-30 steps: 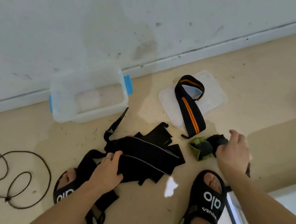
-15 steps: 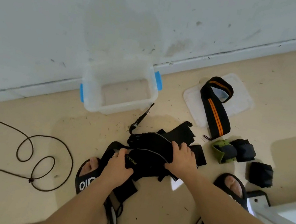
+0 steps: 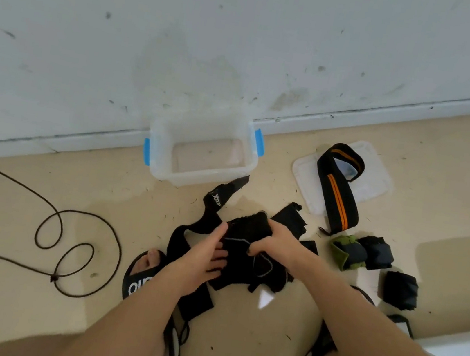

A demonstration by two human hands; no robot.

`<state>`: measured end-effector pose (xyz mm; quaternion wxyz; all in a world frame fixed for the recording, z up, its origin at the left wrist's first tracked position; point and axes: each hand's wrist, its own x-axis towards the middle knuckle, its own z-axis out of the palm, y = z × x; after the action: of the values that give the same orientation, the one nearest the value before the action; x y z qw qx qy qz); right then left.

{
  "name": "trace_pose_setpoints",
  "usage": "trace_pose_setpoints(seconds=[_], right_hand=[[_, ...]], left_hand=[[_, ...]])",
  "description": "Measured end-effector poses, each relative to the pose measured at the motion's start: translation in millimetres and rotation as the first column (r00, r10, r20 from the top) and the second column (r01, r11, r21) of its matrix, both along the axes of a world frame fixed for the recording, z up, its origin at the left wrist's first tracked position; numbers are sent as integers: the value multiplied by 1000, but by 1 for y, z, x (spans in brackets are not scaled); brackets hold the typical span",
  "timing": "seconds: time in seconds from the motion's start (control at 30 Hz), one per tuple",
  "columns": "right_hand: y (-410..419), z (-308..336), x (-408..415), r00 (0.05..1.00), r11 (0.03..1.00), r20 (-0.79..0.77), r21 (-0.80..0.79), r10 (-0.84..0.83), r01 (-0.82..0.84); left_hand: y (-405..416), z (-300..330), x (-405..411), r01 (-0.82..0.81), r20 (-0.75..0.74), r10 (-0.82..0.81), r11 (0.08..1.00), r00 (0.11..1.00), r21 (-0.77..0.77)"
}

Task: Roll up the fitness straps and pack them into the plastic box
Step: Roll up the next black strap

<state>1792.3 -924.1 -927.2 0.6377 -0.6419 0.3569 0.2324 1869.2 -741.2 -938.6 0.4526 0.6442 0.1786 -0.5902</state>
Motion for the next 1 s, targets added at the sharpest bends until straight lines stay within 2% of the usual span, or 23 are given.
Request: trace_pose_setpoints(seconds=[0.07, 0.17, 0.3, 0.43, 0.53, 0.6, 0.67, 0.7, 0.77, 0.83, 0.9, 1.0], right_hand=[[9, 23, 3, 991, 993, 74, 35, 109, -112], [19, 57, 1, 969, 975, 149, 76, 197, -210], [14, 97, -6, 951, 966, 173, -29, 258, -256], [-2, 121, -15, 940, 954, 176, -129, 291, -271], [-9, 129, -22, 918, 911, 93, -201, 385, -361], [-11, 130, -27, 922, 896, 67, -270, 382, -352], [-13, 136, -32, 964, 945, 145, -277, 221, -175], [-12, 142, -33, 974, 972, 203, -230, 99, -51], [-6, 158, -31, 955, 991, 291, -103, -53, 87], [2, 171, -25, 940, 997, 337, -43, -52, 71], [12, 178, -18, 930, 1000, 366, -18, -16, 24], [22, 187, -9, 918, 1000, 395, -2, 21, -21]], left_hand=[[-8, 20, 6, -153, -100, 141, 980, 985, -124], [-19, 50, 10, -185, -4, 190, 950, 982, -252], [-29, 85, 25, -331, 138, 380, 900, 915, -282], [-33, 128, 31, -283, 268, 364, 912, 892, -296], [-35, 154, 41, -322, 380, 423, 897, 823, -301], [-32, 170, 51, -359, 457, 461, 885, 761, -296], [-27, 186, 57, -305, 565, 398, 917, 723, -255], [-23, 196, 56, -238, 592, 341, 939, 730, -247], [-16, 214, 49, -62, 566, 204, 964, 799, -258], [-11, 225, 41, 106, 519, 42, 962, 854, -253], [-12, 229, 36, 207, 474, -63, 944, 878, -257], [-17, 222, 37, 282, 520, -137, 936, 843, -210]])
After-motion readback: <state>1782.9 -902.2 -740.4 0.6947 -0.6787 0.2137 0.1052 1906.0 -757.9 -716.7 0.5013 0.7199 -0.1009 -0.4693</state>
